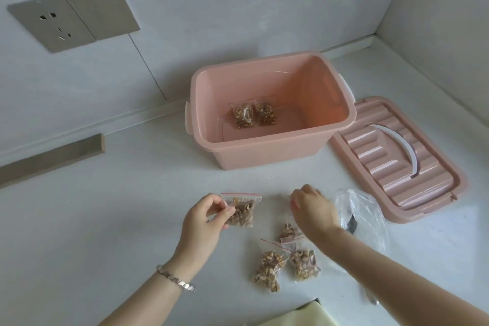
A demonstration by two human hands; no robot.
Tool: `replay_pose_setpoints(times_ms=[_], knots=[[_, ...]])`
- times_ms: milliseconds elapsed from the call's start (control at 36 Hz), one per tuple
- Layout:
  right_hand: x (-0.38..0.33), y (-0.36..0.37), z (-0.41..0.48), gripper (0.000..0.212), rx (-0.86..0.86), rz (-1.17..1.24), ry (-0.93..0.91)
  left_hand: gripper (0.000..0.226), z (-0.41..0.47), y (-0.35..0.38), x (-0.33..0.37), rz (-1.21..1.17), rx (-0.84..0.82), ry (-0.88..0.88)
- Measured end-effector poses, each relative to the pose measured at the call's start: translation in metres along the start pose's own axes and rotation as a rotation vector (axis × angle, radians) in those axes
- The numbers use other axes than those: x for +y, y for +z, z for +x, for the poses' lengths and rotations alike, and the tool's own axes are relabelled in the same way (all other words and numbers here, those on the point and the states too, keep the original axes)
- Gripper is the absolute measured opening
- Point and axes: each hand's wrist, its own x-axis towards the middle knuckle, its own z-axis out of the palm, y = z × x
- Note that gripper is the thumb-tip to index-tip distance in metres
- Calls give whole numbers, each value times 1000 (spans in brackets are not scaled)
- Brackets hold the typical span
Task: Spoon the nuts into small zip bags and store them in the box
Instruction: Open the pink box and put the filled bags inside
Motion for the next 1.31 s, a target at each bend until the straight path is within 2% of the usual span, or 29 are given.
replay_pose_setpoints(times_ms=[83, 167, 250, 361, 417, 500, 694, 806, 889, 972, 1111, 1167, 1222, 1306], knots=[[4, -40, 2, 20, 114, 148, -49, 25, 6, 1, 25, -76, 18, 102], [2, -87, 7, 11, 221, 305, -178, 21, 18, 0, 59, -162, 37, 213], [0, -135, 20, 4, 337, 335, -263, 22, 41, -3, 93, -200, 39, 302], [0, -170, 64, 8, 397, 369, -264, 27, 85, 9, 120, -194, 117, 265], [2, -172, 96, 13, 370, 375, -253, 28, 112, 21, 126, -179, 121, 166], [3, -158, 144, 15, 227, 363, -246, 28, 153, 39, 121, -138, 91, 21], [2, -110, 217, 16, -67, 277, -154, 34, 231, 61, 79, 153, 132, -148], [1, -91, 244, 13, -145, 350, -113, 36, 251, 72, 68, 255, 140, -244], [1, -83, 256, 12, -175, 371, -80, 34, 261, 74, 58, 211, 134, -353], [2, -80, 260, 20, -142, 340, -75, 31, 263, 69, 46, 158, 115, -411], [0, -91, 246, 30, -50, 373, -77, 19, 253, 61, 52, 326, 74, -335], [-1, -101, 233, 29, -3, 374, -110, 44, 243, 59, 66, 380, 45, -307], [-4, -113, 213, 26, 45, 382, -139, 49, 229, 56, 82, 390, 17, -221], [-7, -130, 171, 17, 120, 440, -180, 36, 194, 52, 104, 341, -58, -30]])
